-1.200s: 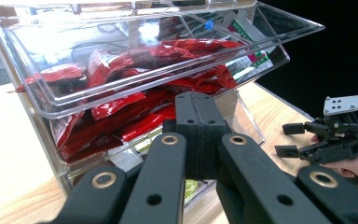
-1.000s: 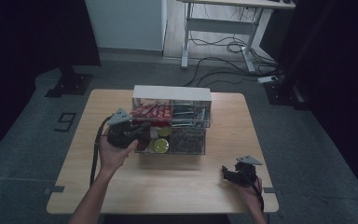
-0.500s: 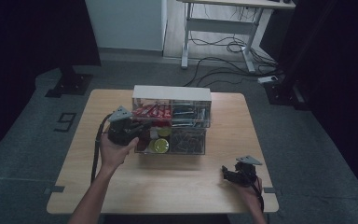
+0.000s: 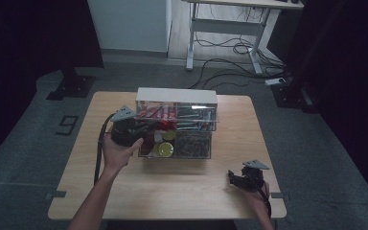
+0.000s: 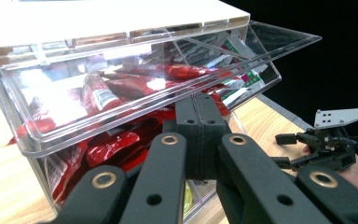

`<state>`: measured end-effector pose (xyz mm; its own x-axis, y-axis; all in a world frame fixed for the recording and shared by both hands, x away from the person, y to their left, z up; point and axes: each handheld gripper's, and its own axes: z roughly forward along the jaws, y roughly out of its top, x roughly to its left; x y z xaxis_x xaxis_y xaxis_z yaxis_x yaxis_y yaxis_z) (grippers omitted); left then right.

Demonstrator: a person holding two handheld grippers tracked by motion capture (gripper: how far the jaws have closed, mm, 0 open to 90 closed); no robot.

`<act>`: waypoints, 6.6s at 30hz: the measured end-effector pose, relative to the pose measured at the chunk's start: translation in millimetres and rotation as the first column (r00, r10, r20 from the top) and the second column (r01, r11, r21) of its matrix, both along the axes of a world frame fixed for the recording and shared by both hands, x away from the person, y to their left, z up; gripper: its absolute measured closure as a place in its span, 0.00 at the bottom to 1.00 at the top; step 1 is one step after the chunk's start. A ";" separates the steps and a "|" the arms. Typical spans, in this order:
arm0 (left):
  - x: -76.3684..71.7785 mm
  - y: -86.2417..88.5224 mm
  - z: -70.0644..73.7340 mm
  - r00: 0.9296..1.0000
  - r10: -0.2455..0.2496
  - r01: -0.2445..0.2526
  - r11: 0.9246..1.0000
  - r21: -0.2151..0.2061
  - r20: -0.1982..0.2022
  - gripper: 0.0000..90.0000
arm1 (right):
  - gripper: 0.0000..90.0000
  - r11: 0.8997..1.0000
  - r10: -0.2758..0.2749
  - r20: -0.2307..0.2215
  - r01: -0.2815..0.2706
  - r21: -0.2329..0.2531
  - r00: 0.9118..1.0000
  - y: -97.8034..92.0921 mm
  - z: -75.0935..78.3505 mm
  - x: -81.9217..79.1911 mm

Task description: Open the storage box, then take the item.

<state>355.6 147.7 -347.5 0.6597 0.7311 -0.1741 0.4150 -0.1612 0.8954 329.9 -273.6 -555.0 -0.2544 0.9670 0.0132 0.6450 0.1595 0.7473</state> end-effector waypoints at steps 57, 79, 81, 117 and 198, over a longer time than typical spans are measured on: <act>13.5 -7.0 34.4 1.000 -0.008 0.008 1.000 -0.015 0.023 1.00 | 0.22 1.000 0.002 0.001 -0.002 -0.002 1.000 -0.2 -0.1 -0.1; 16.0 -9.3 35.7 0.999 -0.023 0.023 1.000 -0.010 0.031 1.00 | 0.36 0.994 0.011 0.121 -0.024 0.103 0.993 1.5 44.4 -4.7; 16.0 -9.4 35.9 0.999 -0.021 0.022 1.000 -0.011 0.030 1.00 | 0.37 0.992 0.016 0.140 -0.033 0.120 0.990 4.9 51.6 -5.4; 16.1 -8.8 34.8 0.999 -0.025 0.026 0.999 -0.021 0.024 1.00 | 0.50 0.959 0.146 0.301 -0.210 0.193 0.942 44.3 140.2 5.4; 17.5 -7.7 34.7 0.999 -0.031 0.032 0.999 -0.032 0.023 1.00 | 0.60 0.951 0.206 0.358 -0.272 0.145 0.911 113.1 178.6 47.8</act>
<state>373.1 140.0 -312.8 0.6863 0.7041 -0.1823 0.3901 -0.1448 0.9093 377.6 -160.5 -376.3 -0.4989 0.8645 0.0611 0.3118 0.1133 0.9434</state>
